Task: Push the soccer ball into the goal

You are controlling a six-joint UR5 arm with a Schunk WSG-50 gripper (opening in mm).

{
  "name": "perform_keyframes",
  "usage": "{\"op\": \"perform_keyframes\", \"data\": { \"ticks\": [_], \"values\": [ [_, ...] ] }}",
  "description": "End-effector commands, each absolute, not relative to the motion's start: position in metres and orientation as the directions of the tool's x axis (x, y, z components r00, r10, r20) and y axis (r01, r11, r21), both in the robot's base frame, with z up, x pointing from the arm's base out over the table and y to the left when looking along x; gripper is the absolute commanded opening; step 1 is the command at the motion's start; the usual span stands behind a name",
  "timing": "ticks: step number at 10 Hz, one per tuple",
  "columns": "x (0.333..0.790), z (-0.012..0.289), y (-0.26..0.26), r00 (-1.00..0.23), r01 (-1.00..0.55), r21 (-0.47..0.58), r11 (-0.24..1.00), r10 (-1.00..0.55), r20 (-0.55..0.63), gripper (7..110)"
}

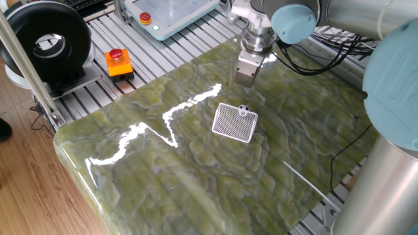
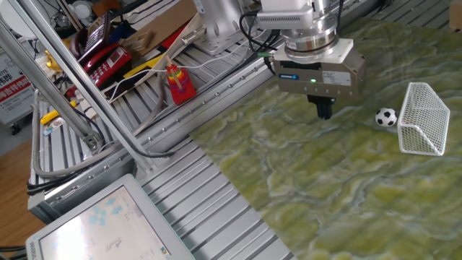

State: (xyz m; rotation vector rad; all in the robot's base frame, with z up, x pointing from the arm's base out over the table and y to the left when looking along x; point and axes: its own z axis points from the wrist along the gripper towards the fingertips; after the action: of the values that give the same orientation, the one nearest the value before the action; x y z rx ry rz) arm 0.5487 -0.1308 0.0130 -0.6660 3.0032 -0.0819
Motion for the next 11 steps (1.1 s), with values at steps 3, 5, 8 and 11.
{"op": "perform_keyframes", "data": {
  "ticks": [3,5,8,11],
  "values": [
    [0.552,0.014,-0.125,-0.908,-0.411,-0.045,0.911,-0.413,-0.074,7],
    [0.551,0.014,-0.127,-0.907,-0.413,-0.052,0.909,-0.416,-0.07,7],
    [0.547,0.011,-0.114,-0.906,-0.413,-0.025,0.91,-0.414,-0.085,7],
    [0.54,0.009,-0.09,-0.912,-0.407,0.055,0.912,-0.402,-0.084,7]
  ]
}}
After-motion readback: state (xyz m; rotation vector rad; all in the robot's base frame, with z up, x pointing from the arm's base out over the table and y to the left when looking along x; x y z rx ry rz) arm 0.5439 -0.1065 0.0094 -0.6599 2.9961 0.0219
